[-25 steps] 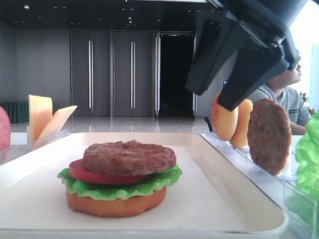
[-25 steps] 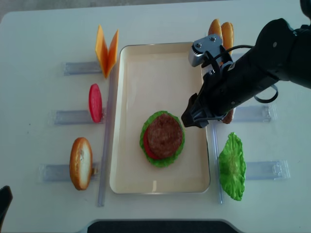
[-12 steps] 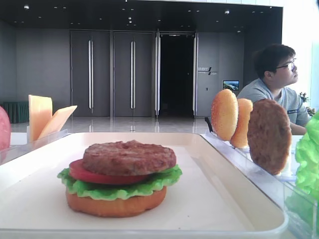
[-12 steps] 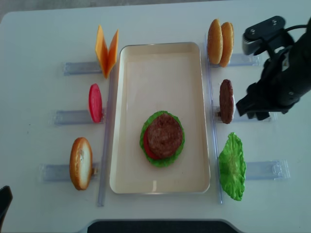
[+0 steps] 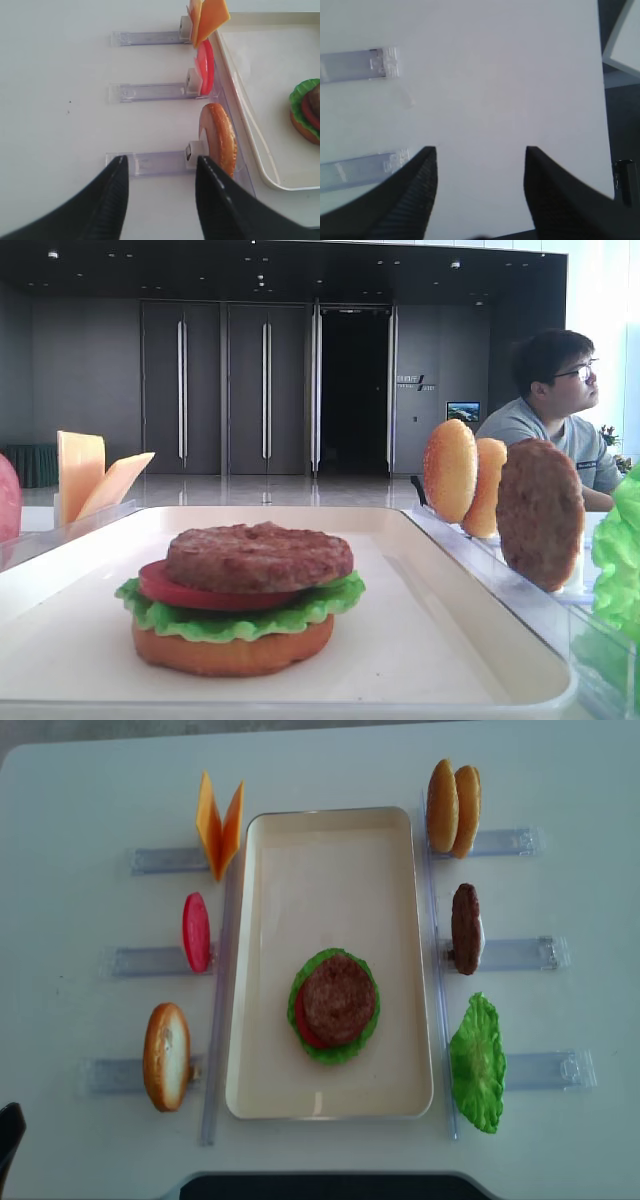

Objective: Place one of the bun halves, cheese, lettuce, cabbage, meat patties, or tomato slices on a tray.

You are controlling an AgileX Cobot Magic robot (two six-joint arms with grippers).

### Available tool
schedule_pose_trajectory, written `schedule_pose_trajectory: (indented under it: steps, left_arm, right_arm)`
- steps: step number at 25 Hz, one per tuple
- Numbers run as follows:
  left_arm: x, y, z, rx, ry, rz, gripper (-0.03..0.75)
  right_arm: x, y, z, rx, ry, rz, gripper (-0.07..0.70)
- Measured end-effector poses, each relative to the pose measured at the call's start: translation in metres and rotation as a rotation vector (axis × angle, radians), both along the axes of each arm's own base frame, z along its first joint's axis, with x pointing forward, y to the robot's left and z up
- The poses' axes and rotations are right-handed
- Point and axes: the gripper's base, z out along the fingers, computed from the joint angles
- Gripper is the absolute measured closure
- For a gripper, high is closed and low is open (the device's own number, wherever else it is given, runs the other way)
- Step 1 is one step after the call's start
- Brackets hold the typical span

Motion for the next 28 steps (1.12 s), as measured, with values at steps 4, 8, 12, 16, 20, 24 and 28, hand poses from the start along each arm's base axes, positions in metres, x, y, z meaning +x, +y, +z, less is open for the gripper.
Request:
schedule_pose_trajectory:
  steps: [4, 8, 12, 16, 20, 24, 28]
  left_arm:
    - [0.000, 0.000, 0.000, 0.000, 0.000, 0.000, 0.378]
    - [0.000, 0.000, 0.000, 0.000, 0.000, 0.000, 0.378]
    - [0.000, 0.000, 0.000, 0.000, 0.000, 0.000, 0.378]
    - [0.000, 0.000, 0.000, 0.000, 0.000, 0.000, 0.379]
    - [0.000, 0.000, 0.000, 0.000, 0.000, 0.000, 0.378]
    - [0.000, 0.000, 0.000, 0.000, 0.000, 0.000, 0.378]
    - [0.000, 0.000, 0.000, 0.000, 0.000, 0.000, 0.378]
  right_arm:
    - [-0.021, -0.002, 0.014, -0.005, -0.065, -0.020, 0.258]
    - [-0.043, 0.000, 0.029, 0.011, -0.163, -0.019, 0.258]
    - [-0.080, 0.004, 0.047, 0.030, -0.318, -0.016, 0.258]
    - [-0.114, 0.007, 0.058, 0.029, -0.450, -0.012, 0.258]
    - [-0.146, 0.008, 0.060, 0.024, -0.563, -0.009, 0.258]
    - [-0.168, 0.009, 0.038, 0.023, -0.596, -0.009, 0.258]
    - [-0.180, 0.010, -0.001, 0.024, -0.578, -0.010, 0.258]
